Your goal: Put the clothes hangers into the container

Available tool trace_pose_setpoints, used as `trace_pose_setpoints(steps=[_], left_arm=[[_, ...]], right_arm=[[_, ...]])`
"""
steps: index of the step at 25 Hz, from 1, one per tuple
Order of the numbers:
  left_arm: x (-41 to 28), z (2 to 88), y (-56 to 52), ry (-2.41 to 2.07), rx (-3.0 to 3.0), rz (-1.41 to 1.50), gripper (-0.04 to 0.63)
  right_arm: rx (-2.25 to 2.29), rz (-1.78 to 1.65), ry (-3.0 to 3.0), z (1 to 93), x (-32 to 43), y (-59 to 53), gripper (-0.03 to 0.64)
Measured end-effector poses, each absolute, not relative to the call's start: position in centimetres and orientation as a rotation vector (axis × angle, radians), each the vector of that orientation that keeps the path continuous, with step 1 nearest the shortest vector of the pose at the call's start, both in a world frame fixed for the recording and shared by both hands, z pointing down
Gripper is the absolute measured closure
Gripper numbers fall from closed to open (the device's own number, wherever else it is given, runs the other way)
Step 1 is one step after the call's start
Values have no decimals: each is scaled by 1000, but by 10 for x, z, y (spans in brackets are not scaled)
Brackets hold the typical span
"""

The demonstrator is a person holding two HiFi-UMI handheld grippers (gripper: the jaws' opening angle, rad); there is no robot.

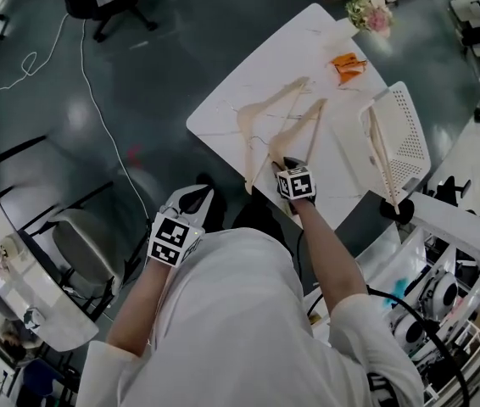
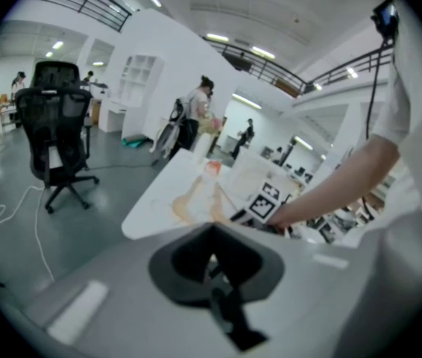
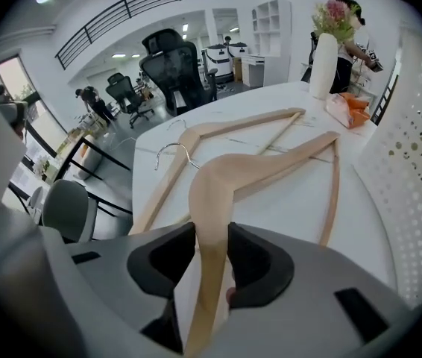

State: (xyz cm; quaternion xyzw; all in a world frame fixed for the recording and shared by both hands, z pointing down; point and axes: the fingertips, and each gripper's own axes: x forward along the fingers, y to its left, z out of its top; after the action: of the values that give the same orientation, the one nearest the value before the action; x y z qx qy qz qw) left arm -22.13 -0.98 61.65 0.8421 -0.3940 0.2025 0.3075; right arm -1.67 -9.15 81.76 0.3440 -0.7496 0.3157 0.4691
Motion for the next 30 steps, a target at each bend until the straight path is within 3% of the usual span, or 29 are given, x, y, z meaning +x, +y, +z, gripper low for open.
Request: trace_pose_setpoints(steps=[17,30], left_arm=[[-136,586,-34,-958,2346,483,597],[-67,558,-55,-963,2414,467,597]], right_arm=[[663,759,-2211,655,-18,-81,489],[554,842,-2352,523,52,-80,489]])
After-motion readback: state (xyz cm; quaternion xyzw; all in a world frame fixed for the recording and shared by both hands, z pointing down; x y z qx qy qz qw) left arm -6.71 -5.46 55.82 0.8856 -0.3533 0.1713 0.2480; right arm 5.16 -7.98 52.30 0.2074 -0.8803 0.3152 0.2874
